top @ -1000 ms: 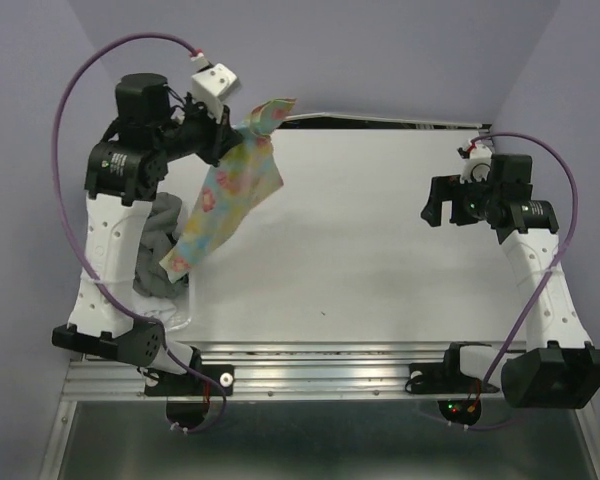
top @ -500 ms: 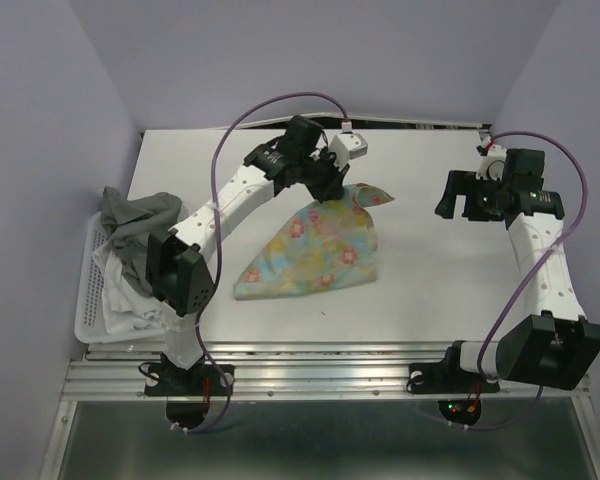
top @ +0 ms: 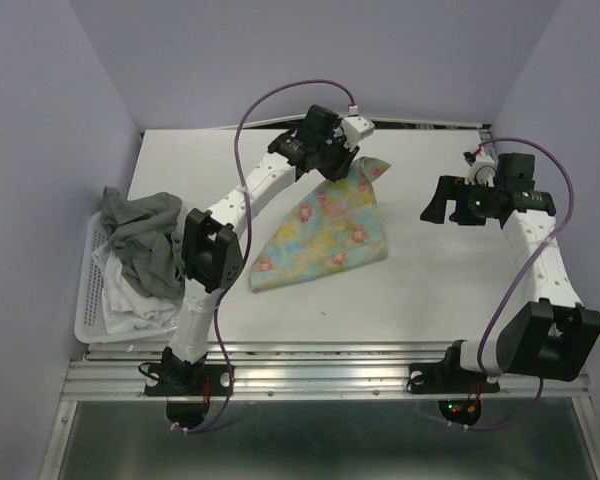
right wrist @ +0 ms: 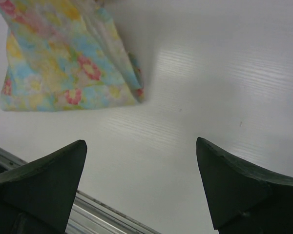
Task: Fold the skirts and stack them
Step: Move the skirt to the center of the board, then flatten the skirt out
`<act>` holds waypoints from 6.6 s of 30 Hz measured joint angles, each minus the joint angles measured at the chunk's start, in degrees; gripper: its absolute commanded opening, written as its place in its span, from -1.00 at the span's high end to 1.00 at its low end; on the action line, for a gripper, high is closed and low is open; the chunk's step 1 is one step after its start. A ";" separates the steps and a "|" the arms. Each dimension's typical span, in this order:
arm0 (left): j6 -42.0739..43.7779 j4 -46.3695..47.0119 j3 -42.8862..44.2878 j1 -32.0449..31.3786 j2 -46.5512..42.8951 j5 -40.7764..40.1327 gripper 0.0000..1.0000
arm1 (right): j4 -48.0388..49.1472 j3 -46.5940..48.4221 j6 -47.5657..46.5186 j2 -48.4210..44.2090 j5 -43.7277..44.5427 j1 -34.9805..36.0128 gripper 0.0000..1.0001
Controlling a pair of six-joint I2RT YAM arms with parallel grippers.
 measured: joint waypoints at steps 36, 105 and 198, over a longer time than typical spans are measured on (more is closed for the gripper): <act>22.60 1.27 -71.54 -2.58 -39.98 -6.88 -0.30 | 11.58 -4.52 2.80 29.29 -1.81 19.28 0.25; 10.14 -4.33 -42.29 25.38 -15.23 11.04 1.00 | 21.27 0.98 5.05 28.41 -6.93 20.65 0.99; -11.28 10.71 -48.33 23.10 -28.13 13.84 0.15 | 1.84 9.81 -9.46 18.97 9.35 17.59 -0.46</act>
